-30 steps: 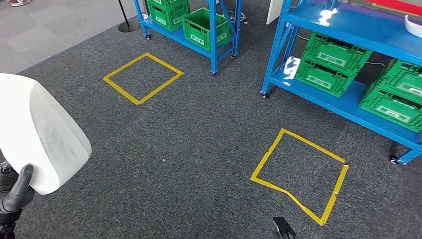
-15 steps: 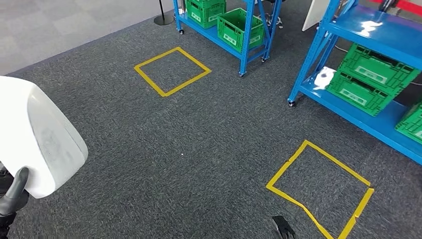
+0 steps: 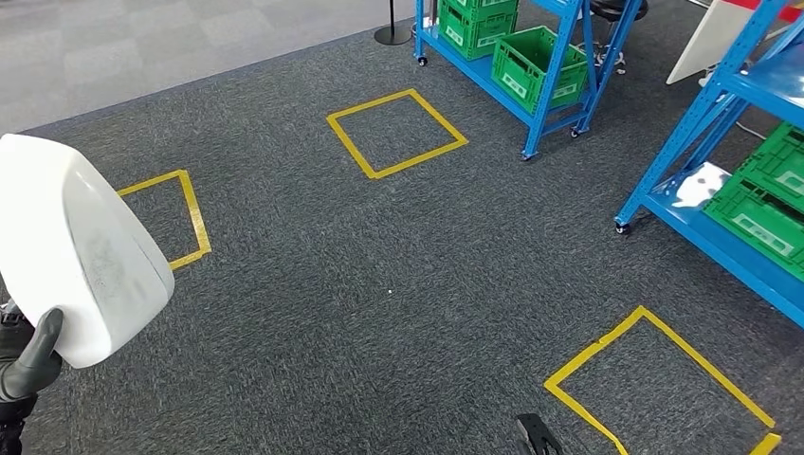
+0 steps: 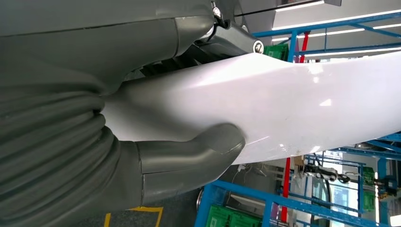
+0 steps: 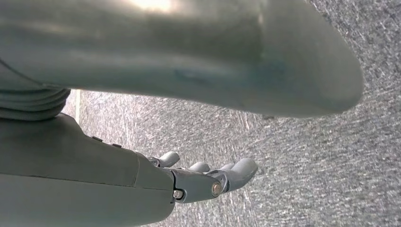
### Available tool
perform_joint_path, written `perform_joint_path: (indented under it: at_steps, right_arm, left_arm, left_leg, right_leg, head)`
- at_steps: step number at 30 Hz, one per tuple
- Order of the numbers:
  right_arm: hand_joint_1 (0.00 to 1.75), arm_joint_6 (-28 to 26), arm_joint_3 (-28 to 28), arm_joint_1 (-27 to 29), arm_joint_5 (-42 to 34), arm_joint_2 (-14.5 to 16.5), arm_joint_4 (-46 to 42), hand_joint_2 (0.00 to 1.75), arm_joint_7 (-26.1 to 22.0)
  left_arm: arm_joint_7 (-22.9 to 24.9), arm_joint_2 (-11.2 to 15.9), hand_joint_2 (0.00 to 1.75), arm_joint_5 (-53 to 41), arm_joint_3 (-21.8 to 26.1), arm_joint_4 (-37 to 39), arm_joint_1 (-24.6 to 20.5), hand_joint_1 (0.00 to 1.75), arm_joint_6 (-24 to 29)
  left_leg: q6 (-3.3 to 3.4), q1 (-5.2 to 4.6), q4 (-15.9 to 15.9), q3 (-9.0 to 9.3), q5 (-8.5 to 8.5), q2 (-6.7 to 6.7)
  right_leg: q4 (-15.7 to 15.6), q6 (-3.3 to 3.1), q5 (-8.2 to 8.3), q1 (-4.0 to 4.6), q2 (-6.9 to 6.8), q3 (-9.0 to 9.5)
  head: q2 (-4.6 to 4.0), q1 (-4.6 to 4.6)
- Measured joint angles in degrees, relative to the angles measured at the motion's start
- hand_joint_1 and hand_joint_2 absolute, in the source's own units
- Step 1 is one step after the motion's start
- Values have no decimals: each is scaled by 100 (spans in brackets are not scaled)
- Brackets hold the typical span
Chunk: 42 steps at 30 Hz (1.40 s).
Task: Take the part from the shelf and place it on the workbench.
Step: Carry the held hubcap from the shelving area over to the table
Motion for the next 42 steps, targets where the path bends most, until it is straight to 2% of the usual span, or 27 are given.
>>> perform_joint_path:
  at_steps: [2, 4, 6, 7, 8, 9, 11, 13, 15, 16, 18, 19, 20, 21, 22, 23, 24, 25, 27, 29, 31, 33, 35, 37, 38, 40, 42]
  right_arm:
    - [0, 1, -3, -1, 2, 13, 0, 0, -2]
    - [0, 2, -5, 12, 4, 17, 0, 0, -1]
    - [0, 2, -10, 23, 5, 17, 0, 0, 6]
    - [0, 2, -13, 24, 6, 17, 0, 0, 9]
    - [0, 4, -14, 23, 8, 18, 0, 0, 11]
    - [0, 7, -15, 21, 10, 19, 0, 0, 16]
    - [0, 12, -17, 19, 13, 19, 0, 0, 23]
    - [0, 13, -25, 18, 12, 18, 0, 0, 25]
    - [0, 11, -35, 15, 9, 18, 0, 0, 24]
    - [0, 10, -38, 10, 8, 19, 0, 0, 21]
    - [0, 9, -39, 1, 10, 25, 0, 0, 12]
    - [0, 10, -39, 4, 12, 28, 0, 0, 9]
    - [0, 10, -39, 13, 14, 31, 0, 0, 7]
    - [0, 10, -40, 25, 15, 32, 0, 0, 8]
    - [0, 8, -42, 36, 15, 31, 0, 0, 8]
    - [0, 5, -43, 41, 15, 31, 0, 0, 8]
    - [0, 2, -43, 39, 15, 31, 0, 0, 8]
    - [0, -2, -43, 33, 15, 31, 0, 0, 8]
    - [0, -5, -43, 21, 15, 26, 0, 0, 9]
    - [0, -7, -44, 12, 15, 22, 0, 0, 9]
    - [0, -7, -45, -2, 14, 29, 0, 0, 4]
    - [0, -8, -46, -7, 10, 39, 0, 0, -8]
    - [0, -9, -49, 4, 7, 44, 0, 0, -14]
    - [0, -9, -53, 15, 7, 44, 0, 0, -13]
    - [0, -9, -55, 16, 7, 44, 0, 0, -11]
    - [0, -10, -59, 13, 4, 45, 0, 0, -4]
    - [0, -17, -72, 9, -3, 45, 0, 0, 7]
  left_arm:
    - [5, 25, 175, 5, 1, -20, 2, 175, 1]
    - [8, 27, 175, 12, 0, -34, -6, 175, 1]
    - [22, 19, 175, 14, -2, -35, 14, 175, 2]
    - [34, 16, 175, 14, -2, -35, 26, 175, 3]
    - [45, 15, 175, 14, -2, -36, 34, 175, 3]
    - [55, 15, 175, 14, -2, -37, 36, 175, 3]
    - [63, 14, 175, 14, -2, -38, 38, 175, 3]
    - [69, 8, 175, 14, -5, -41, 42, 175, 3]
    - [75, 2, 175, 15, -9, -43, 42, 175, 4]
    - [75, 1, 175, 15, -9, -41, 38, 175, 5]
    - [78, 8, 175, 15, -9, -37, -3, 175, 9]
    - [78, 7, 175, 15, -10, -33, -26, 175, 9]
    - [79, 4, 175, 14, -11, -25, -47, 175, 10]
    - [78, -3, 175, 14, -12, -14, -55, 175, 11]
    - [78, -10, 175, 15, -13, 1, -55, 175, 14]
    - [78, -15, 175, 14, -13, 15, -54, 175, 17]
    - [78, -20, 175, 14, -13, 26, -54, 175, 20]
    - [77, -23, 175, 14, -13, 31, -57, 175, 22]
    - [77, -29, 175, 14, -17, 38, -71, 175, 24]
    - [81, -33, 175, 14, -24, 51, -94, 175, 25]
    - [84, -15, 175, 14, -28, 60, -114, 175, 28]
    - [84, 11, 175, 13, -31, 74, -158, 175, 32]
    - [85, 11, 175, 11, -33, 101, -212, 175, 33]
    - [89, 2, 175, 11, -36, 137, -224, 175, 33]
    - [89, 0, 175, 9, -37, 153, -221, 175, 33]
    - [74, -1, 175, -2, -38, 171, -223, 175, 35]
    - [58, -10, 175, -16, -39, 178, -234, 175, 39]
  left_leg:
    - [-48, -10, 193, -113, -131, 225]
    - [-84, -17, 823, -404, -493, 582]
    - [-116, 6, 1467, -703, -757, 713]
    - [-125, 17, 1543, -730, -740, 736]
    - [-132, 27, 1392, -641, -623, 764]
    - [-136, 33, 1045, -448, -442, 833]
    - [-111, 27, 299, -41, -161, 1163]
    - [-37, 1, 15, 114, -79, 1349]
    - [50, -19, 15, 99, -53, 1203]
    - [87, -17, 4, 92, -42, 1126]
    - [167, -1, -18, 91, -17, 969]
    - [197, 1, -21, 88, -9, 894]
    - [221, -4, -20, 83, -6, 813]
    - [234, -12, -17, 80, -6, 727]
    - [239, -22, -13, 77, -6, 636]
    - [241, -31, -7, 76, -7, 544]
    - [241, -36, -1, 77, -7, 455]
    - [238, -37, 6, 77, -5, 371]
    - [210, -42, 19, 64, -4, 225]
    - [148, -32, 4, 41, 10, 97]
    - [79, -26, -30, 8, 28, 18]
    - [30, -49, 158, -103, -106, 238]
    - [-16, -44, 806, -403, -456, 587]
    - [-67, -12, 1436, -700, -688, 719]
    - [-86, 3, 1483, -714, -649, 742]
    - [-109, 22, 930, -407, -311, 847]
    - [-71, -3, 204, -13, -57, 1111]
  right_leg:
    - [-78, -87, 39, -8, -134, 33]
    - [-116, -137, 46, 7, -273, 52]
    - [-118, -150, 33, 25, -427, 53]
    - [-116, -149, 25, 28, -504, 54]
    - [-114, -142, 15, 29, -581, 60]
    - [-110, -127, 2, 27, -651, 72]
    - [-98, -77, -36, 43, -777, 111]
    - [-87, -6, -75, 62, -897, 152]
    - [-84, 64, -106, 51, -1032, 186]
    - [-62, 100, -132, 34, -995, 196]
    - [246, 157, -329, -4, -660, 70]
    - [577, 169, -492, -13, -441, -93]
    - [977, 168, -664, -11, -301, -307]
    - [1341, 161, -782, -3, -241, -514]
    - [1548, 146, -795, 7, -217, -654]
    - [1535, 121, -695, 19, -203, -691]
    - [1301, 86, -501, 33, -173, -617]
    - [883, 43, -254, 46, -79, -445]
    - [174, -14, 55, 73, 144, -142]
    - [-39, -36, 97, 96, 189, -54]
    - [-109, -77, 132, 83, 52, -22]
    - [-211, -133, 175, 54, -83, 27]
    - [-252, -170, 177, 59, -230, 52]
    - [-243, -177, 155, 65, -385, 56]
    - [-233, -171, 140, 62, -457, 58]
    - [-205, -141, 98, 51, -596, 78]
    - [-168, -90, 42, 68, -714, 107]
  head:
    - [0, -28]
    - [0, -61]
    - [0, -69]
    - [0, -71]
    - [0, -71]
    - [0, -72]
    - [0, -71]
    - [0, -68]
    - [0, -58]
    - [0, -50]
    - [-1, -31]
    - [-1, -15]
    - [-1, -4]
    - [-1, 7]
    - [0, 13]
    - [0, 15]
    - [0, 18]
    - [0, 21]
    - [0, 19]
    - [0, 20]
    - [0, 24]
    - [0, -7]
    - [0, -39]
    - [0, -44]
    - [0, -46]
    - [0, -47]
    - [0, -49]
